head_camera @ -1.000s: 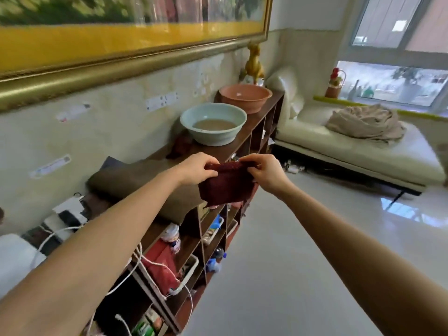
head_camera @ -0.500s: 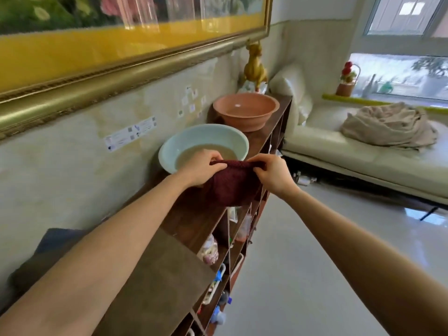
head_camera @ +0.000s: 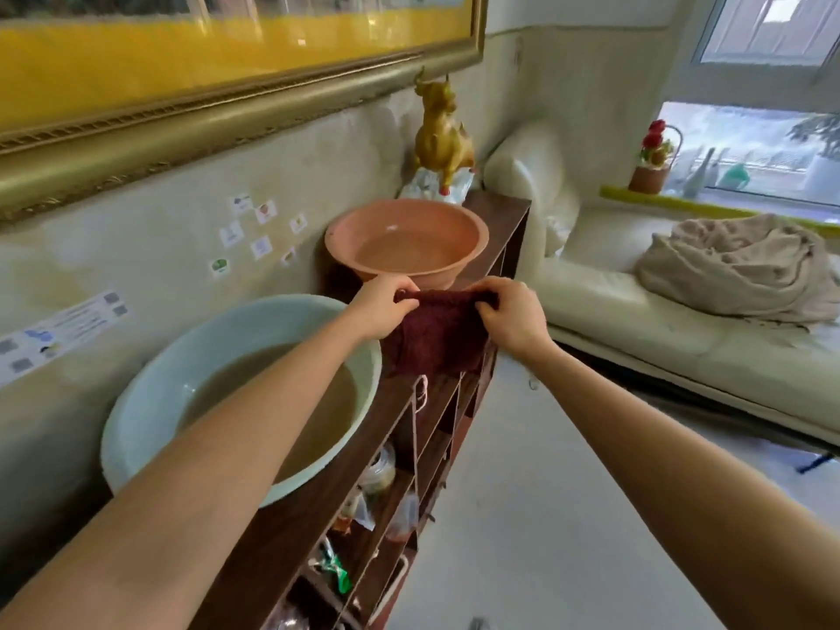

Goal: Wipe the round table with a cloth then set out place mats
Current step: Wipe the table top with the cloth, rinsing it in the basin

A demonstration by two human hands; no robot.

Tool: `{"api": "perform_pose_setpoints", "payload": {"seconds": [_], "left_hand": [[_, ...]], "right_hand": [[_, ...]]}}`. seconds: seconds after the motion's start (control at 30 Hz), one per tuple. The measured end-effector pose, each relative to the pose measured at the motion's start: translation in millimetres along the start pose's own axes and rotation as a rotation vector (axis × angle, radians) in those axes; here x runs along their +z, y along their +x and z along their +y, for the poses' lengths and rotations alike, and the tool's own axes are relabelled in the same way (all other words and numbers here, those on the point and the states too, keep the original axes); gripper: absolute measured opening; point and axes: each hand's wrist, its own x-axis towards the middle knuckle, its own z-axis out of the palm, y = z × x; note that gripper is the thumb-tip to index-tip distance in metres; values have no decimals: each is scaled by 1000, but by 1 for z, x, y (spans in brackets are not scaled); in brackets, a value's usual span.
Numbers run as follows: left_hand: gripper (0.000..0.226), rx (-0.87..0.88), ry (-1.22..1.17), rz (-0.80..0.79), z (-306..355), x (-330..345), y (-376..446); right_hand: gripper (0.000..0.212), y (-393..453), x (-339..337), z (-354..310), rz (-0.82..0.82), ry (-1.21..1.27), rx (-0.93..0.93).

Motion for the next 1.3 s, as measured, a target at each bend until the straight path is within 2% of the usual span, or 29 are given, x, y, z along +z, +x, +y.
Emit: {"api": "perform_pose_setpoints", "payload": {"seconds": [0.1,0.27,0.4,0.47,0.57,0.67,0.77,0.93,1.1,1.3], "left_hand": [[20,-75,-22,11,-7,15,48],[9,-213,-103,212,-26,30,114],[7,-339,-26,403,-38,42,154],[13,-310,139,454,-45,49,167],[32,-51,544,410,-61,59,165],[40,63,563,168,-76,68,152],[41,27,466,63,-76,69,153],[38,-146,419,-36,-50,54,170],[35,-305,317,72,-45,15,145],[31,-468,175,316,-52,-43,42]], "right_hand": [[35,59,1,22,-79,0,-26],[29,139,20,44,-155,42,-103],[30,180,47,53,-160,69,-120],[37,193,61,58,-196,60,-139],[44,193,74,68,-259,-27,-299],[36,192,76,81,-358,-165,-523],[40,199,73,90,-416,-301,-597],[30,203,71,72,-365,-290,-558],[22,187,62,30,-308,-67,-598],[19,130,72,-68,-350,124,-695]]}}
